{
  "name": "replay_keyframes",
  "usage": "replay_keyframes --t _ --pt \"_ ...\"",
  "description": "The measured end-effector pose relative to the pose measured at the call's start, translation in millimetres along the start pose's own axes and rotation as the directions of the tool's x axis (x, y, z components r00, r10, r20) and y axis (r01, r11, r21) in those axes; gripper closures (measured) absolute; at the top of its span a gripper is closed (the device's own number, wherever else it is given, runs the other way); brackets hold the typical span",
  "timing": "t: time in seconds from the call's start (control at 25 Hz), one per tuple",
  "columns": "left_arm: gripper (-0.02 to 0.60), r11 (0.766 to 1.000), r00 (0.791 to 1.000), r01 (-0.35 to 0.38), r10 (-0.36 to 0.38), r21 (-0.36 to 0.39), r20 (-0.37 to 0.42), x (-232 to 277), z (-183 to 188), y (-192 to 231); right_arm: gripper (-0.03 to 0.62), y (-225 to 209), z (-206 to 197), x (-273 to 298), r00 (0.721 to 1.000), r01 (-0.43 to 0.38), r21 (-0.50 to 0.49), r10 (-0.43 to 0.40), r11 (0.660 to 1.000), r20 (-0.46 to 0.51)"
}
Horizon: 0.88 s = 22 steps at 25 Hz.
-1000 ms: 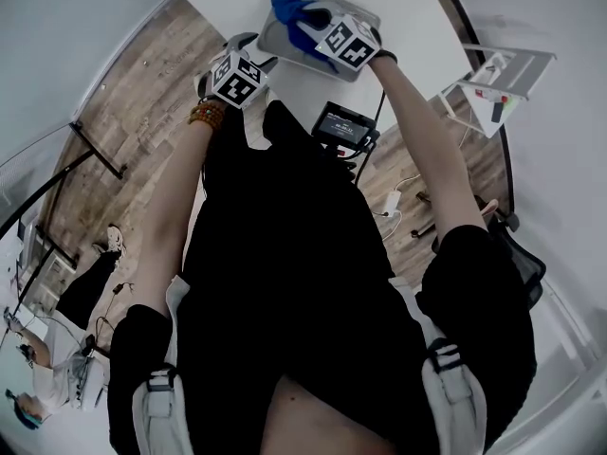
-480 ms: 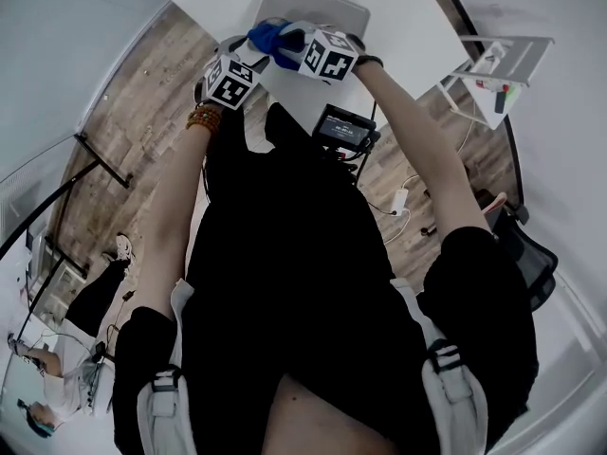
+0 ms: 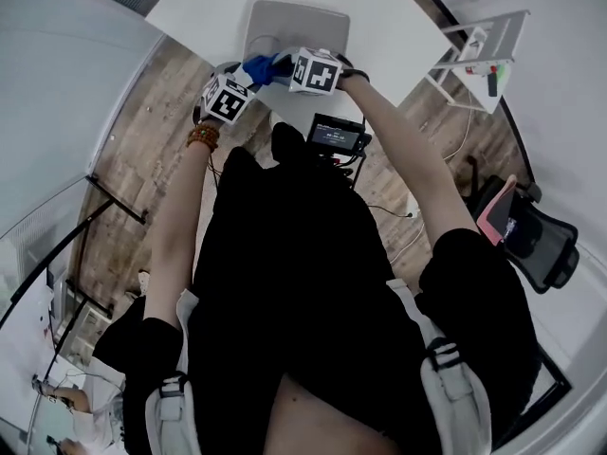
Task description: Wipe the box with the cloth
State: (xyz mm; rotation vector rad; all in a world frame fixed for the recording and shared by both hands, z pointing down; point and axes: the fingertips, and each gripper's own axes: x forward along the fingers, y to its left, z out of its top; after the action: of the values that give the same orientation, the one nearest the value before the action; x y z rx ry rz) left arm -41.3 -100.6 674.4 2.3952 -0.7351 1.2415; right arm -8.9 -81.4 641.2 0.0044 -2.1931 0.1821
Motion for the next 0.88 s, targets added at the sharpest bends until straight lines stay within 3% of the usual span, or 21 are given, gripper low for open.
replay_keyframes --t 0.08,0.16,0.28,0.36,0.44,0.52,0.68,0.76,0.88 --pt "0.276 0.997 0.998 0.063 -0.064 0.047 0.014 -12 -4 -9 0.508 20 -8 -5 0.996 -0.071 0.024 0.072 0.997 -0.054" --pt "0.276 0.99 0.992 0.11 -0.115 0.09 0.05 -24 -1 -17 0.505 24 -17 -18 0.995 -0.067 0.071 0.071 0.995 -0.068" --pt "0.276 0.985 0.977 0.13 -0.147 0.114 0.153 -59 14 -29 0.505 13 -6 -51 0.997 0.047 0.187 -0.058 0.981 0.053" --pt "0.276 0.983 0.949 0.149 -0.173 0.11 0.264 -96 29 -39 0.503 13 19 -82 0.971 0.128 0.26 -0.175 0.957 0.165" --pt "0.278 0.977 0.903 0.187 -0.214 0.107 0.373 -131 45 -46 0.502 13 47 -115 0.916 0.216 0.313 -0.303 0.925 0.264" --pt "0.278 0.977 0.857 0.182 -0.215 0.115 0.469 -160 64 -47 0.503 10 74 -149 0.835 0.305 0.361 -0.43 0.882 0.345" --pt "0.335 0.994 0.758 0.064 -0.104 0.084 0.644 -219 97 -34 0.503 14 113 -207 0.645 0.476 0.477 -0.662 0.739 0.382" --pt "0.365 0.999 0.707 0.004 -0.036 0.047 0.706 -251 104 -25 0.503 25 131 -222 0.574 0.54 0.514 -0.738 0.667 0.355" --pt "0.437 0.992 0.639 -0.123 0.059 0.026 0.767 -289 111 -20 0.503 51 157 -237 0.49 0.595 0.525 -0.792 0.609 0.363"
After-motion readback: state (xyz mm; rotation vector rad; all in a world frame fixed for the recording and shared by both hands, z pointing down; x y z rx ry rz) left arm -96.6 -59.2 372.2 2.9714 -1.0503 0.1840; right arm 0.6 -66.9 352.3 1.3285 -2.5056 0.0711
